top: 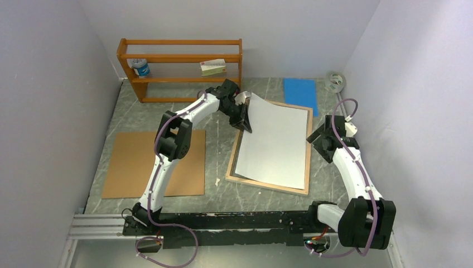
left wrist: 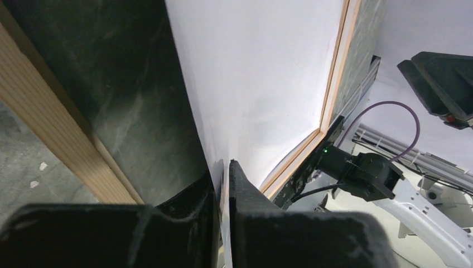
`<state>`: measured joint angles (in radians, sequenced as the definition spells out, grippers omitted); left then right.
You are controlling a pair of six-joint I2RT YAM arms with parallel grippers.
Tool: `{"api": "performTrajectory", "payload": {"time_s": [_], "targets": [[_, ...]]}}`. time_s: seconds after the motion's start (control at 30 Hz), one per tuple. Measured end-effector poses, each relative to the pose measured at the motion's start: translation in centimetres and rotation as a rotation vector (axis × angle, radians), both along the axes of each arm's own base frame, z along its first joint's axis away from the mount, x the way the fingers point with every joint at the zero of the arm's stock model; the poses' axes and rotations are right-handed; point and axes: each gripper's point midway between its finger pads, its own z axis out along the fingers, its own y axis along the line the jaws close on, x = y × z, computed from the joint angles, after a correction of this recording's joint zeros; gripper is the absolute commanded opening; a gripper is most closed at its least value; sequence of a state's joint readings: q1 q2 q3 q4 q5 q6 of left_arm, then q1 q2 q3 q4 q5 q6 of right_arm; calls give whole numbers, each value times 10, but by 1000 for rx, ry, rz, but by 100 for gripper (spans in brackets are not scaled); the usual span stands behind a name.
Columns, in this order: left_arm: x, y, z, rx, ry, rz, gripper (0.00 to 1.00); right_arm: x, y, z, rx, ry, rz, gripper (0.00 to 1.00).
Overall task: Put the photo into the frame
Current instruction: Place the photo frame item in the photo frame, then move the photo frame to the center of the board.
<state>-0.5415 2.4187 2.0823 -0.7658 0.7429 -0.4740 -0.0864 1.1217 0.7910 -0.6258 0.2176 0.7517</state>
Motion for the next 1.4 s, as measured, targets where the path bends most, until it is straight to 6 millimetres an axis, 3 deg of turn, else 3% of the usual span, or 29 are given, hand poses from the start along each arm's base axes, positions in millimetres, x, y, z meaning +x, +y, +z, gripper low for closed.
{"api": "performTrajectory", "payload": {"time_s": [0.27, 0.5, 0.77, 0.93, 1.1, 1.4], "targets": [[1, 0, -1, 11, -9, 4, 63, -2, -2, -7, -6, 18, -7, 77], [7, 14, -14, 119, -44, 48, 85, -3, -3, -9, -13, 22, -11, 77], [9, 36, 1, 208, -143, 86, 89, 3, 0, -12, -4, 14, 13, 78], [14, 43, 8, 220, -188, 110, 89, 9, 6, -26, 23, 47, 51, 78], [17, 52, -5, 262, -201, 134, 86, 11, 12, -43, 51, 92, 93, 80], [-7, 58, -34, 249, -98, 107, 78, 11, 35, -72, 162, 159, 210, 81]]}}
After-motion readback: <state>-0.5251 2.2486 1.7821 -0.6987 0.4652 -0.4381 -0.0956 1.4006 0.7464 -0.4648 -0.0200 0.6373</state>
